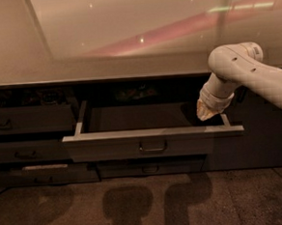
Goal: Open top drawer
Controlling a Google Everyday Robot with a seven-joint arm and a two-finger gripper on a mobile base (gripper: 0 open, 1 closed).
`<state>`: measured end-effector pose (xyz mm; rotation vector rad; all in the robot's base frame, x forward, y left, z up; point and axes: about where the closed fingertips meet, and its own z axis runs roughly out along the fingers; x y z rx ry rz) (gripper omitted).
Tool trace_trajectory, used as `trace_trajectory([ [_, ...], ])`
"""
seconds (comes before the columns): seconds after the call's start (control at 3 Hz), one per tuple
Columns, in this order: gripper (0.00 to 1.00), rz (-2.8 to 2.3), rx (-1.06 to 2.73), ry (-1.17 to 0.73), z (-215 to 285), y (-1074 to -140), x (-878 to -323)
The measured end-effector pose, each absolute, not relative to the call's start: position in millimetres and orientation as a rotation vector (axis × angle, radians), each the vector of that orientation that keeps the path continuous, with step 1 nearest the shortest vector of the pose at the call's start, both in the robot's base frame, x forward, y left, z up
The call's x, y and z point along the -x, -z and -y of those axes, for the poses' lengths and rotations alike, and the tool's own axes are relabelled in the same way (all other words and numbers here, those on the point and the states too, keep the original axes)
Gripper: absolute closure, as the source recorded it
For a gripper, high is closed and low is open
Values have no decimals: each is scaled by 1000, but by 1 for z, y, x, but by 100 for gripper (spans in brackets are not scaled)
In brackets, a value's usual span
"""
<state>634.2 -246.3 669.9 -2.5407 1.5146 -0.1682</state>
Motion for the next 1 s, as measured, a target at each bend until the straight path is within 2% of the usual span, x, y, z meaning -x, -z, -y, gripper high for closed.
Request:
trace_trajectory([
  [1.0, 11, -1629, 2461, 266, 247, -676, -621],
])
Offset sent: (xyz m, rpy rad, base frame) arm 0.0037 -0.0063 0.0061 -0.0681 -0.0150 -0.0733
